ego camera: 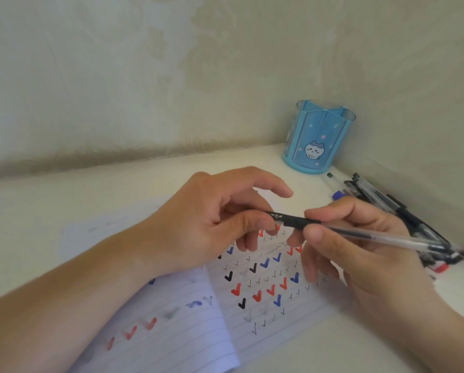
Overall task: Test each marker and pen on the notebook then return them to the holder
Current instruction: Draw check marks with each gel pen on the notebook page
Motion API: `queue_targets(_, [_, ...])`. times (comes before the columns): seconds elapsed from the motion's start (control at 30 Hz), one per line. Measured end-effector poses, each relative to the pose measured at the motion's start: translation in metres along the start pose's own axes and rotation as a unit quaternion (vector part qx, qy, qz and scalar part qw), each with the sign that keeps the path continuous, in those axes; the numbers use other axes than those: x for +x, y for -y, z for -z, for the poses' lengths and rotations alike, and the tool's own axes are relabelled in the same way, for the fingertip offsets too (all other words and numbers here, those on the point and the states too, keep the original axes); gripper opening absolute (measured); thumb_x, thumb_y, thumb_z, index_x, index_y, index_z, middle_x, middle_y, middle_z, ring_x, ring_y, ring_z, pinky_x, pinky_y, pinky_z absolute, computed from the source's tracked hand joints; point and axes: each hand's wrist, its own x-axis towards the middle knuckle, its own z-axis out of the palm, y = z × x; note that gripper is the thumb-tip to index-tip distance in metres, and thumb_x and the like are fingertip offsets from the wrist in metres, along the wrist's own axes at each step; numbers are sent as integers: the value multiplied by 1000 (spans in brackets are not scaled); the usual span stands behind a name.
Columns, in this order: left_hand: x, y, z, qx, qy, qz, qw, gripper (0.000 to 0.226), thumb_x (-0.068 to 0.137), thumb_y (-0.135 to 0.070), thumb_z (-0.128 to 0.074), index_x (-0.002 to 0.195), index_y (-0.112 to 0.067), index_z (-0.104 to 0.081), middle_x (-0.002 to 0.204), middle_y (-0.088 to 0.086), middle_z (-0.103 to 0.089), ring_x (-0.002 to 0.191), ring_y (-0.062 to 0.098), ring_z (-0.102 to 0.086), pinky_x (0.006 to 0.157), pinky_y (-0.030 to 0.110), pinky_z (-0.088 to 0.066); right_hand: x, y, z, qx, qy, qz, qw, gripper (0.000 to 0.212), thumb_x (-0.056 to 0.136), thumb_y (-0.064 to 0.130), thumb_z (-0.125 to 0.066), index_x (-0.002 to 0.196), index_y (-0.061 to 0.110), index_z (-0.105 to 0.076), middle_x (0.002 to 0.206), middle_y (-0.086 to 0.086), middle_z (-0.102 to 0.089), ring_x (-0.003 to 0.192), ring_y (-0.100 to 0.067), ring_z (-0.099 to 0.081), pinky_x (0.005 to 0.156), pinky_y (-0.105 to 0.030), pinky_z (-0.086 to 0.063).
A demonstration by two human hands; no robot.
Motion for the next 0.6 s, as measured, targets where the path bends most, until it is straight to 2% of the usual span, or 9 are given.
queue_targets(0.07, [-1, -1, -2, -3, 6, 3, 1000, 24, 90, -23, -59, 114, -30, -61, 78, 1, -72, 53, 15, -63, 55, 26, -52, -1, 1, -2, -10, -9, 11, 1000, 26, 61, 37, -84, 77, 19, -75, 69, -15, -73, 40, -24, -56, 44, -15, -45])
queue_targets(0.17, [-2, -4, -5, -2, 13, 0, 1000, 23, 94, -21, -60, 113, -35, -61, 72, 1, -69, 47, 10, -58, 51, 20, -47, -3, 1, -4, -32, -28, 23, 999, 28, 63, 40, -82, 80, 19, -74, 70, -15, -73, 41, -26, -57, 45, -16, -45])
queue_targets(0.33, [-3, -2, -8, -13, 17, 10, 1000, 29, 92, -15, -57, 112, -37, -62, 67, 4, -67, 44, 14, -55, 48, 22, -46, -5, -2, -7, -67, -37, 54, 996, 28, 67, 37, -79, 83, 14, -72, 71, -12, -74, 43, -28, -61, 46, -15, -47])
queue_targets(0.4, [-2, -2, -7, -29, 18, 15, 999, 30, 92, -17, -61, 115, -36, -61, 70, 4, -69, 46, 14, -59, 50, 22, -47, -2, -3, -6, -94, -35, 65, 993, 32, 71, 41, -77, 86, 14, -71, 76, -8, -74, 52, -24, -63, 48, -17, -48])
queue_targets(0.47, [-1, -3, -4, -27, 27, 21, 999, 36, 89, -28, -67, 122, -37, -56, 79, 2, -74, 56, 14, -67, 57, 24, -52, 6, 0, -1, -114, -16, 98, 989, 30, 79, 49, -69, 89, 20, -69, 92, -4, -70, 71, -25, -64, 51, -25, -50])
queue_targets(0.53, [1, 1, 1, 53, 25, 33, 998, 56, 79, -48, -68, 130, -43, -47, 93, -10, -75, 77, 13, -71, 68, 23, -54, 12, 8, 13, -133, -17, 147, 980, 24, 88, 48, -58, 93, 25, -62, 105, -2, -66, 85, -28, -65, 53, -32, -52])
queue_targets(0.57, [2, 5, 5, 121, 23, 43, 992, 64, 76, -59, -65, 133, -46, -41, 101, -19, -71, 86, 8, -68, 72, 23, -53, 14, 16, 23, -161, -39, 154, 974, 19, 92, 46, -54, 95, 28, -57, 102, -3, -67, 82, -25, -67, 53, -30, -52])
queue_targets(0.6, [3, 9, 8, 198, 23, 54, 978, 68, 74, -69, -59, 135, -49, -37, 107, -27, -66, 94, 2, -64, 76, 23, -52, 16, 24, 35, -217, -74, 146, 962, 13, 93, 41, -52, 99, 30, -52, 90, -2, -69, 69, -16, -67, 52, -23, -50])
